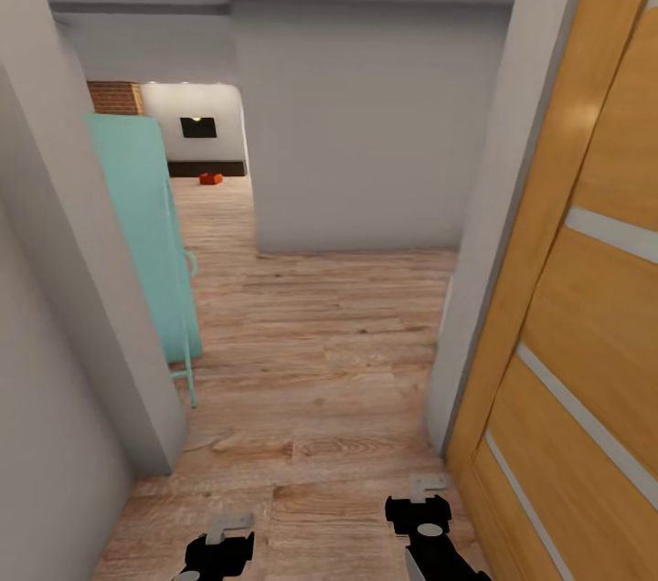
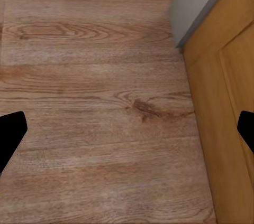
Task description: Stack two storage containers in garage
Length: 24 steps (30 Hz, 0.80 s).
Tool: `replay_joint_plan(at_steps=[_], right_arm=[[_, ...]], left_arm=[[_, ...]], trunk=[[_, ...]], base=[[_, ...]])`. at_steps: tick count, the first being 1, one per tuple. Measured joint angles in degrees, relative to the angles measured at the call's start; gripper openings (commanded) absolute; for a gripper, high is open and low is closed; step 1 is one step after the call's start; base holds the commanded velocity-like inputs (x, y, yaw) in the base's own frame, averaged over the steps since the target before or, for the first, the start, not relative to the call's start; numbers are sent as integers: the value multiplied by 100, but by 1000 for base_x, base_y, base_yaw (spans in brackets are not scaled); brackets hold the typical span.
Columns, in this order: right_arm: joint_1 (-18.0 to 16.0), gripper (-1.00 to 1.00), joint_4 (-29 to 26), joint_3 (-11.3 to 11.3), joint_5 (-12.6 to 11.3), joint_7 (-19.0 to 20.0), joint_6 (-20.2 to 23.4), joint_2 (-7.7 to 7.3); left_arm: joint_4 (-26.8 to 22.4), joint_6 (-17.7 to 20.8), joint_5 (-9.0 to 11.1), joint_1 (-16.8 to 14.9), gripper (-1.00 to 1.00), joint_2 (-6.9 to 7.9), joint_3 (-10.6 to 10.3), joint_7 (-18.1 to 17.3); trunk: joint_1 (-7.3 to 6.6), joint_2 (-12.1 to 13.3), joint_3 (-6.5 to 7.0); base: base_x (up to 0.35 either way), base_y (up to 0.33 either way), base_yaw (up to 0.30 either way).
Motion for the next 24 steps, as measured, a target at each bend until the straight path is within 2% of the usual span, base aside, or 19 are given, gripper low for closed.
replay_joint_plan(at_steps=[24], right_arm=[[0, 100, -2, 2, 1, 0, 0, 5]], left_arm=[[38, -5, -5, 0, 100, 0, 5, -4]], trunk=[[0, 0, 0]], base=[[334, 0, 2]])
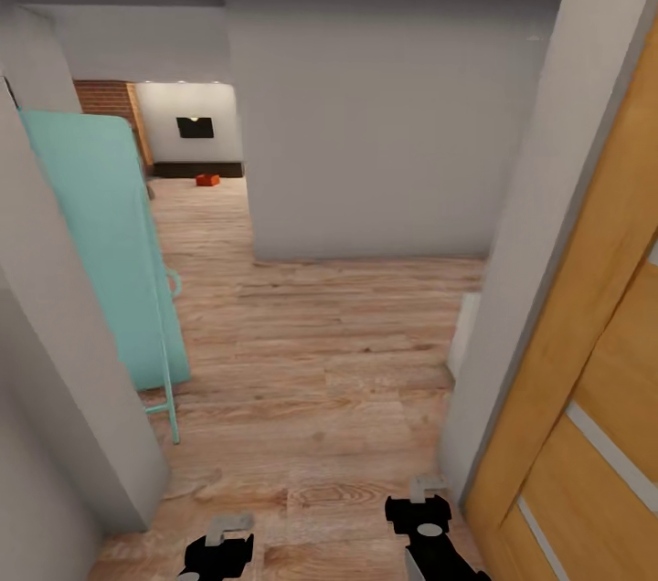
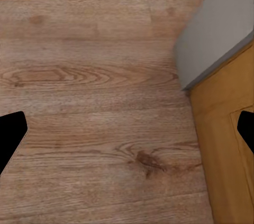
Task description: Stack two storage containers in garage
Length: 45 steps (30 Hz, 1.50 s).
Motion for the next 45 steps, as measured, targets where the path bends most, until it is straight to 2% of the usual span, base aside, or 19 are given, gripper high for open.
replay_joint_plan(at_steps=[11, 45], right_arm=[[0, 100, 2, -4, -5, 0, 0, -1], [0, 100, 2, -7, -8, 0, 0, 0]], left_arm=[[0, 0, -1, 0, 100, 0, 0, 1], [1, 0, -7, 0, 100, 0, 0, -2]], trunk=[[0, 0, -27], [0, 0, -29]], base=[[335, 0, 104], [335, 0, 2]])
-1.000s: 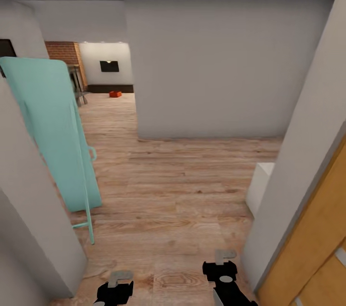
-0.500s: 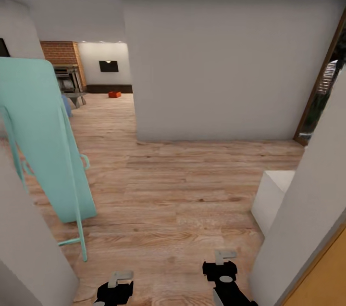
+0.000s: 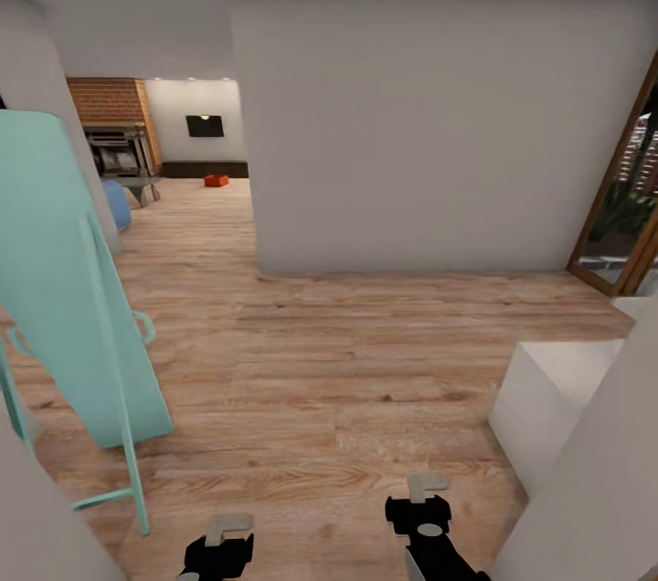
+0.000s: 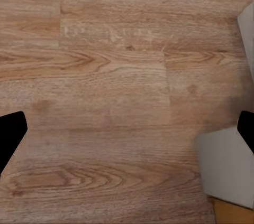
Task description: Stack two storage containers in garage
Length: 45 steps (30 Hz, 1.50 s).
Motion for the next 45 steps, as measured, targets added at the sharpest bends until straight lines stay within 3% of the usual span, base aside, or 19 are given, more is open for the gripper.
replay_joint_plan(at_steps=[45], right_arm=[[0, 100, 0, 8, 0, 2, 0, 0]], left_arm=[[2, 0, -3, 0, 100, -8, 0, 2]], trunk=[[0, 0, 0]], base=[[335, 0, 0]])
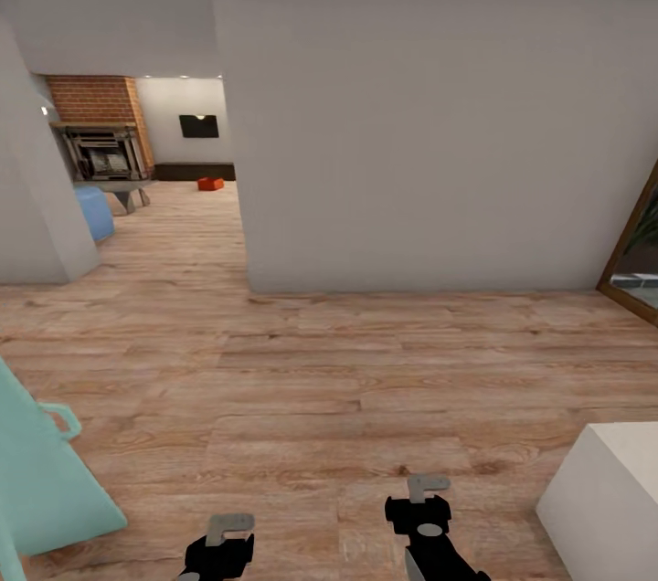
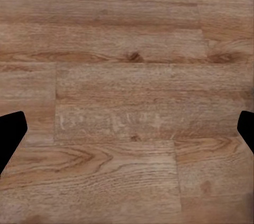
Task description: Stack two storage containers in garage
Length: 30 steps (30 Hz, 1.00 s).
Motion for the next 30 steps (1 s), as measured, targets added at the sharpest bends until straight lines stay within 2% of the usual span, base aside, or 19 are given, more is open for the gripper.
replay_joint_plan(at_steps=[13, 15, 18, 20, 22, 25, 27, 30], right_arm=[[0, 100, -15, 4, -36, -42, 5, 22], [0, 100, -40, 9, -40, -189, 5, 28], [0, 100, -74, 12, -54, -804, 10, 75], [1, 100, -66, 13, -59, -950, 13, 94], [1, 100, -56, 17, -61, -1025, 14, 108], [0, 100, -50, 24, -60, -1058, 15, 140], [0, 100, -64, 32, -55, -1069, 12, 168], [1, 100, -78, 41, -51, -1062, 9, 159]], left_arm=[[-30, 42, 22, 0, 100, 44, -2, -29], [-50, 49, 31, 0, 100, 52, 2, -64], [-208, 130, 24, -3, 100, 67, -3, -199], [-367, 247, 18, -2, 100, 82, -6, -276], [-525, 311, 17, 0, 100, 152, -6, -333], [-662, 352, 40, 4, 100, 441, 14, -389], [-715, 342, 48, 7, 100, 653, 27, -547], [-742, 313, 60, 8, 100, 748, 36, -683]], trunk=[[0, 0, 0], [0, 0, 0], [0, 0, 0], [1, 0, 0], [1, 0, 0], [2, 0, 0], [2, 0, 0], [2, 0, 0]], base=[[335, 0, 0], [335, 0, 0], [317, 0, 0], [262, 0, 0], [221, 0, 0], [184, 0, 0], [161, 0, 0], [153, 0, 0]])
